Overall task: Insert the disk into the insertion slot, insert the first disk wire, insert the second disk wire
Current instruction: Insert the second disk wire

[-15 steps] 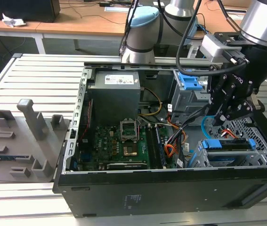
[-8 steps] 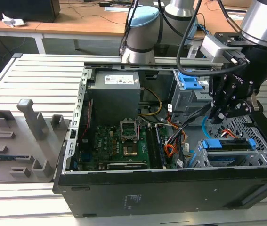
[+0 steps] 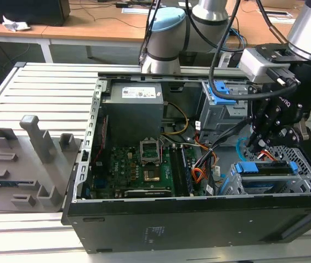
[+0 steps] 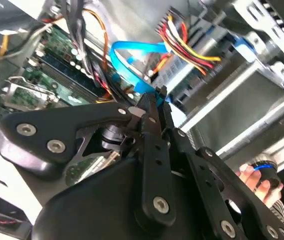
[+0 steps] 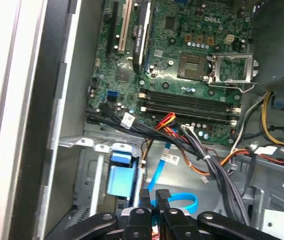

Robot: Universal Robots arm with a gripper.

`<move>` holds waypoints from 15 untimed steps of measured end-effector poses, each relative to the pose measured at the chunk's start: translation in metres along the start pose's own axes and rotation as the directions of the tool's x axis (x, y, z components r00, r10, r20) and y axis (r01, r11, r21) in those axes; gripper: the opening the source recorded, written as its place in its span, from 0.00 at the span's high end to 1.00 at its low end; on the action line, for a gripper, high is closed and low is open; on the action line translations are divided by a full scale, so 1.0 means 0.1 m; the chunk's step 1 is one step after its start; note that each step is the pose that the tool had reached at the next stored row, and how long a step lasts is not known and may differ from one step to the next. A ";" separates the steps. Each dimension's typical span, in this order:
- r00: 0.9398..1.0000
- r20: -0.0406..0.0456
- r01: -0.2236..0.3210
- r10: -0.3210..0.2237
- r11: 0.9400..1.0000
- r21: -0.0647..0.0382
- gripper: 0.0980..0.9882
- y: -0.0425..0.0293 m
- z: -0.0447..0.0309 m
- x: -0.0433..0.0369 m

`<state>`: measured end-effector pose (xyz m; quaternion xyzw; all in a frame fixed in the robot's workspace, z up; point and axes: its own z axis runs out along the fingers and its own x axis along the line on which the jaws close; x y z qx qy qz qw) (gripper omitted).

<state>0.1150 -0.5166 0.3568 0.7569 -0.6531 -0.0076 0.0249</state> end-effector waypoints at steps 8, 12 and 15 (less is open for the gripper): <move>0.999 0.007 -0.040 0.040 0.999 -0.001 0.93 -0.146 0.086 0.181; 0.999 0.007 -0.049 0.049 0.999 -0.002 0.93 -0.199 0.096 0.188; 0.998 0.007 -0.054 0.054 0.999 -0.002 0.93 -0.218 0.112 0.193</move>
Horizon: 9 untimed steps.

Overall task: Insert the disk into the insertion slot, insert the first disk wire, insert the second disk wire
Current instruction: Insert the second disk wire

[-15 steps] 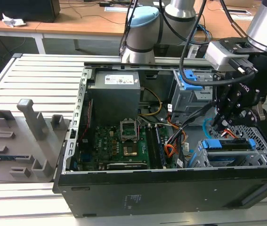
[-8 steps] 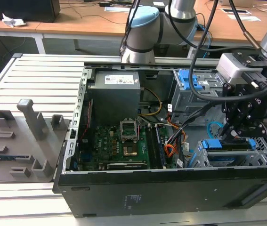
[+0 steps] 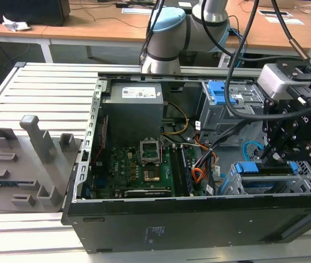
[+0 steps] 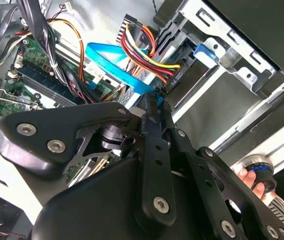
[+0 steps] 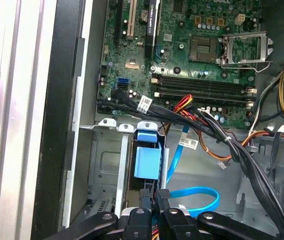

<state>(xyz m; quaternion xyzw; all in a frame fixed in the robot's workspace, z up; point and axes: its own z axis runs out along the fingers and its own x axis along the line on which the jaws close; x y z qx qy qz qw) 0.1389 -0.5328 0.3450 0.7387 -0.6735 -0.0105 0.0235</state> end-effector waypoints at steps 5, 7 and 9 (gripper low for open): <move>1.000 0.000 -0.005 0.005 1.000 0.000 0.93 -0.003 0.043 0.012; 1.000 0.000 -0.005 0.005 1.000 0.000 0.93 -0.003 0.051 0.015; 1.000 0.000 -0.005 0.005 1.000 0.000 0.93 -0.003 0.068 0.021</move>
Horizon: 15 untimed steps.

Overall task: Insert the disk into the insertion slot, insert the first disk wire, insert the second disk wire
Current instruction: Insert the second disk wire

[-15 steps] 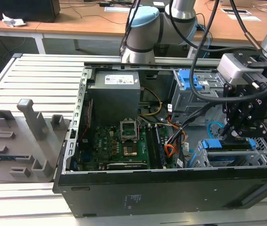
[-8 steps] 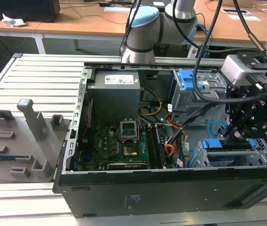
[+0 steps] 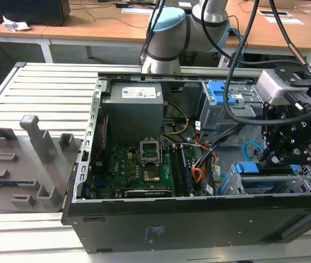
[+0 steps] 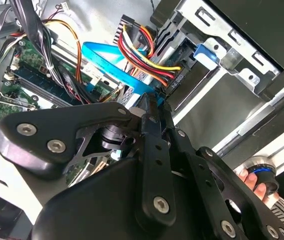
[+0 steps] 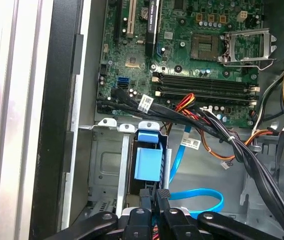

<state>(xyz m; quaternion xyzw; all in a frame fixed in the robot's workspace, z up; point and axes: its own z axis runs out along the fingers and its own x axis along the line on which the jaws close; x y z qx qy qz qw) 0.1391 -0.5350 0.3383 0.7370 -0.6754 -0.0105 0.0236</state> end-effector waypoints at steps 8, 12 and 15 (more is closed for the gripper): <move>1.000 0.001 0.000 0.000 1.000 0.000 0.84 0.000 0.006 0.002; 1.000 0.000 0.000 0.000 1.000 0.000 0.84 0.010 -0.229 -0.017; 1.000 0.000 0.000 0.000 1.000 0.000 0.99 0.015 -0.415 -0.058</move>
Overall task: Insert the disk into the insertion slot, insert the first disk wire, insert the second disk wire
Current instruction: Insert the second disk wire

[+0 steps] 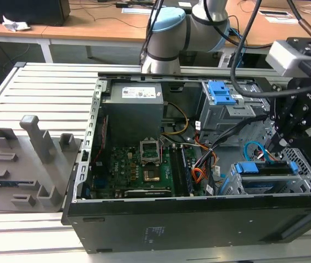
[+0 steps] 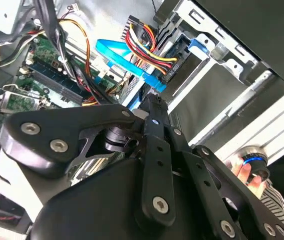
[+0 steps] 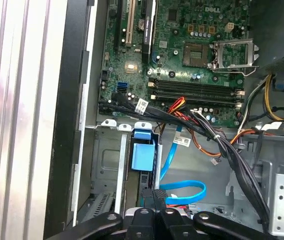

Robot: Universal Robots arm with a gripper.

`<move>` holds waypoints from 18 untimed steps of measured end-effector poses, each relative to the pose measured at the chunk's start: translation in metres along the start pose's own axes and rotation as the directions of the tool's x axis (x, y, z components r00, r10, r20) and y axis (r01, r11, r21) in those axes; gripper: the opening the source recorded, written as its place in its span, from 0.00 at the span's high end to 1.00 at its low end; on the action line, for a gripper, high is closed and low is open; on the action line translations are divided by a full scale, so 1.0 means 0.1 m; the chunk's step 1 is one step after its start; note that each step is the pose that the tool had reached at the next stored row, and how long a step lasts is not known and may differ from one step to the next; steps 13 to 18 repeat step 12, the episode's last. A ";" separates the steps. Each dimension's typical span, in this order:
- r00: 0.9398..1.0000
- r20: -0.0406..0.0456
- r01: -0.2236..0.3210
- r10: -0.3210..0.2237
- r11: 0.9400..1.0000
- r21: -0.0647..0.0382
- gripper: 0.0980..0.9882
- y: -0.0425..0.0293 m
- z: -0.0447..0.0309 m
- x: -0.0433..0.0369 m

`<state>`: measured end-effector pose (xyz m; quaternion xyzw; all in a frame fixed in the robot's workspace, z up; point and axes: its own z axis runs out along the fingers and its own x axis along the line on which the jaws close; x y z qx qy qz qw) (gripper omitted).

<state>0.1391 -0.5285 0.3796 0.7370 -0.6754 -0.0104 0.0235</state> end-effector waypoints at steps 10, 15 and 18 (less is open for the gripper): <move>1.000 0.000 0.000 0.000 1.000 0.000 0.99 0.004 -0.095 -0.003; 1.000 0.000 0.000 0.000 1.000 0.000 0.99 0.004 -0.096 -0.003; 1.000 0.000 0.000 0.000 1.000 0.000 0.99 0.004 -0.096 -0.003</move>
